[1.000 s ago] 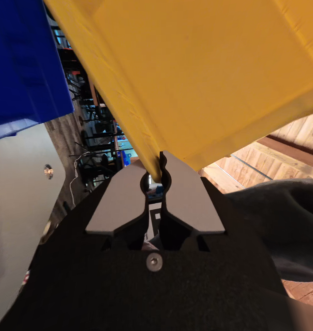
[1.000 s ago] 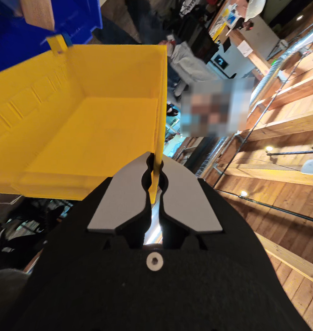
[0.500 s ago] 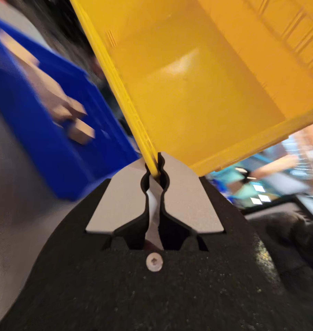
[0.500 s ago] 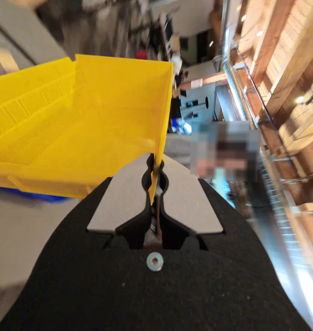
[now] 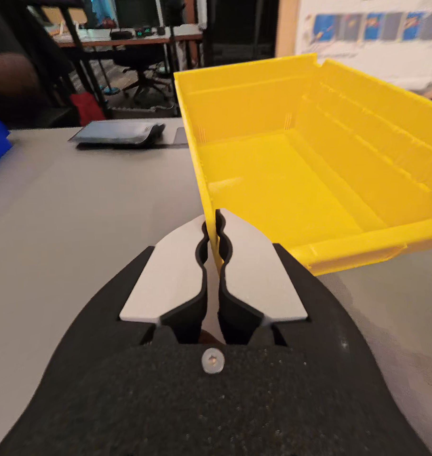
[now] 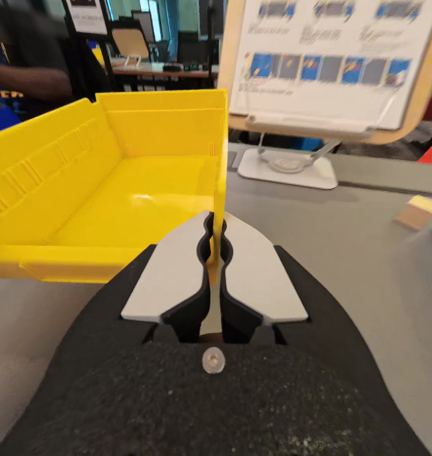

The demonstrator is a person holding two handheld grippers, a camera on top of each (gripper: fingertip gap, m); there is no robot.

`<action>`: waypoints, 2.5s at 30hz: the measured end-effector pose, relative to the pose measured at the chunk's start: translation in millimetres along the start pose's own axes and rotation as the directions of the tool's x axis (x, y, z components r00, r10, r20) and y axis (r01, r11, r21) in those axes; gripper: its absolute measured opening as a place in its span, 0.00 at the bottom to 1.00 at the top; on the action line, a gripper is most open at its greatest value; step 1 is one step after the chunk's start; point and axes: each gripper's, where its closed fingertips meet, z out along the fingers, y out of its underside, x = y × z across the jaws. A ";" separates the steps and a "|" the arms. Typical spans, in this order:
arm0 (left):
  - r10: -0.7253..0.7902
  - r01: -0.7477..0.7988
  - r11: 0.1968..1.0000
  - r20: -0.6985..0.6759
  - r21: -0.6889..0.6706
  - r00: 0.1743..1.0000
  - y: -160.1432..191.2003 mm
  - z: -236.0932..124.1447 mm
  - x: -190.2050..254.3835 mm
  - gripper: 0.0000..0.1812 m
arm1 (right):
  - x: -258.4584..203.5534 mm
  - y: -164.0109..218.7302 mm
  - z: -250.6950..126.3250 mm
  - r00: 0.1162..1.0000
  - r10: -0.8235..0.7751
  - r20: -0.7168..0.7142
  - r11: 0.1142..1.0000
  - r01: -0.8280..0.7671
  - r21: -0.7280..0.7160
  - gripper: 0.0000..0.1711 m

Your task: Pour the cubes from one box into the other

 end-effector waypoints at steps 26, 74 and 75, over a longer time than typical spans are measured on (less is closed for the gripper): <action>-0.259 0.252 0.965 -0.144 -0.067 0.955 23.5 -52.5 59.3 0.26 | 115.1 60.4 -87.8 0.932 -0.010 0.361 0.973 0.092 -0.211 0.20; -0.277 0.227 0.953 -0.273 -0.201 0.921 101.1 -52.9 91.9 0.22 | 339.0 66.4 174.1 0.617 -0.380 0.689 0.017 0.750 -0.661 0.35; -0.281 0.231 0.952 -0.273 -0.200 0.920 100.8 -53.2 91.1 0.22 | 334.6 64.2 173.7 0.597 -0.390 0.701 0.021 0.767 -0.642 0.35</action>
